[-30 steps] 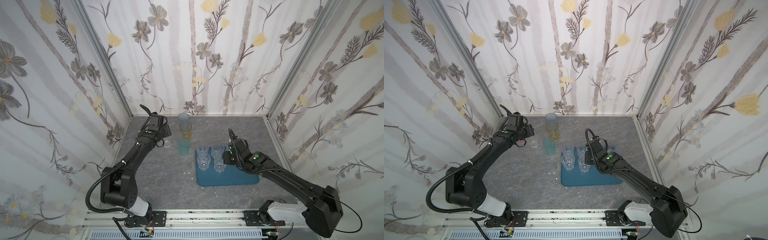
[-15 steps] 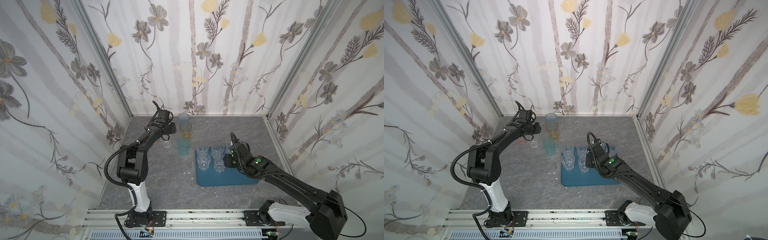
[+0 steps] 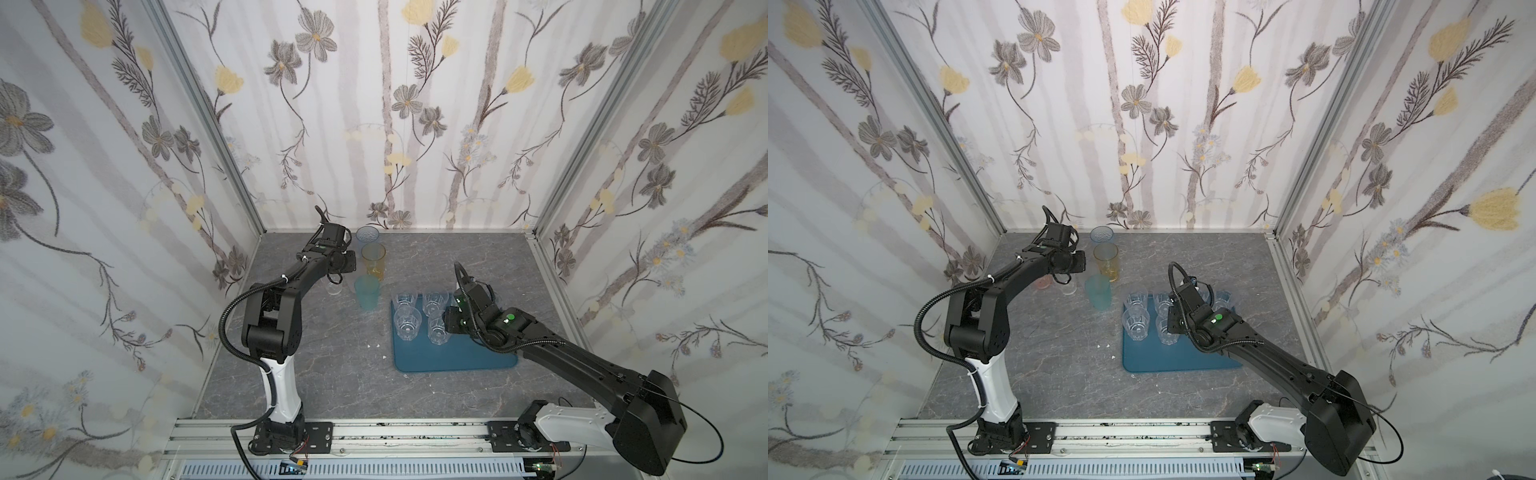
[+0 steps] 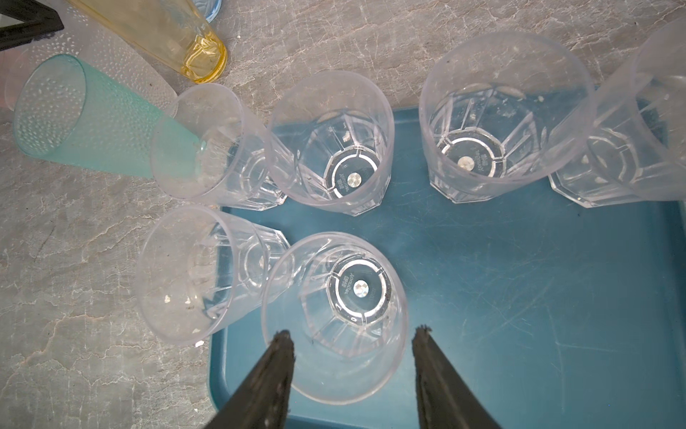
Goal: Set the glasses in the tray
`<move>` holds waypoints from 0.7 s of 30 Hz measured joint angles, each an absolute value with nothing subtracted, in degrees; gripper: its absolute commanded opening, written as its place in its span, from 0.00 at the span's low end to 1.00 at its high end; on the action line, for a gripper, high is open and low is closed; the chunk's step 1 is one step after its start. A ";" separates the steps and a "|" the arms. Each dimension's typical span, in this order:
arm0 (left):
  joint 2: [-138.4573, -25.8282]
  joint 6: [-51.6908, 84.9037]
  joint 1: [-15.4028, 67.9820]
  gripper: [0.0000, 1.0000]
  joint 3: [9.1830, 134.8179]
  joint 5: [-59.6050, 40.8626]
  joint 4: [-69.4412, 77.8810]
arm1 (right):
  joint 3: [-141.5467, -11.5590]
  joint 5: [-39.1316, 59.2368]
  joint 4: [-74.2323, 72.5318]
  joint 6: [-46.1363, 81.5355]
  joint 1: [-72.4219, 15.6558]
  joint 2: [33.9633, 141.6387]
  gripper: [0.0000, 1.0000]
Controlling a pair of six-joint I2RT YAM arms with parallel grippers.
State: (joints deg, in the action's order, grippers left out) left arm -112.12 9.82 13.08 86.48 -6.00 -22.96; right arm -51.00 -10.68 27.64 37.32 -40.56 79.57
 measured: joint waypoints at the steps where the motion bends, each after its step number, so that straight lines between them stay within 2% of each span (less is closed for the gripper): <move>1: -112.22 9.54 13.08 0.20 86.35 -5.98 -22.98 | -51.00 -10.68 27.64 37.43 -40.62 79.57 0.53; 6: -112.29 8.86 13.08 0.20 85.58 -5.65 -23.09 | -51.00 -10.68 27.64 37.45 -40.82 79.92 0.53; 14: -109.75 8.12 13.23 0.06 83.24 -5.32 -23.94 | -51.00 -10.70 27.42 37.45 -41.01 80.16 0.52; 21: -103.63 7.90 13.58 0.00 81.03 -5.13 -24.60 | -52.88 -10.74 27.20 37.39 -41.04 81.78 0.53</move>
